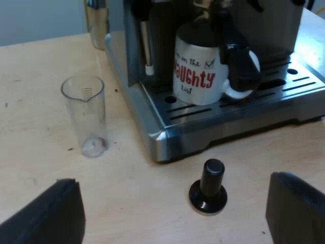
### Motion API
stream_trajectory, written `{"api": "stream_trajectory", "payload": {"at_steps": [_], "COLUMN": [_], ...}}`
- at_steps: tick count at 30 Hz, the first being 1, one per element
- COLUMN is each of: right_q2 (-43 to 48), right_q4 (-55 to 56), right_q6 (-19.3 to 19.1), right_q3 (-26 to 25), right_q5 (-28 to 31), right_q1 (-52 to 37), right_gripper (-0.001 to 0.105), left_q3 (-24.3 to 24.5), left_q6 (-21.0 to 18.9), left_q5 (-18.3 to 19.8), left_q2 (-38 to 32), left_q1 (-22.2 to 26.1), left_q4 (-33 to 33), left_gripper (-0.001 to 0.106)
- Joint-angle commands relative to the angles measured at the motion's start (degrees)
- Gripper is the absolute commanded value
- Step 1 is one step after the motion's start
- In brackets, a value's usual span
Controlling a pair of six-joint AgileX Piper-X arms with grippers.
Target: Remove mug from coffee machine
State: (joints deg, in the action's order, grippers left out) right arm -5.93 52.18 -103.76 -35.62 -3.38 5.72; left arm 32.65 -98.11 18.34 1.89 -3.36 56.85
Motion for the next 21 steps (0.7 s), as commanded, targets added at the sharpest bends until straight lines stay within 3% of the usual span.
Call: {"api": "stream_trajectory", "payload": {"at_steps": [1,9,21], "right_q2": [-3.89,-14.16,-25.99], "right_q4": [-0.49,-2.21,-16.1], "right_q6": [-1.6,-4.55,-4.55], "right_q3": [-3.0,-7.26,-7.73], "right_q5": [-0.79,-5.95,-5.41], "right_q1": [2.22,9.17,23.75], "right_gripper": [0.062,0.062,0.062], "left_q3": [1.98,3.9,3.9], "left_q6": [0.24,0.24,0.24], "left_q5": [2.23,6.99,7.23], "left_q2": [4.22,13.25,22.61], "left_q1": [0.02,-0.68,-7.87], "left_q4": [-2.73,-10.73,-18.72], "left_gripper": [0.087,0.087,0.087]}}
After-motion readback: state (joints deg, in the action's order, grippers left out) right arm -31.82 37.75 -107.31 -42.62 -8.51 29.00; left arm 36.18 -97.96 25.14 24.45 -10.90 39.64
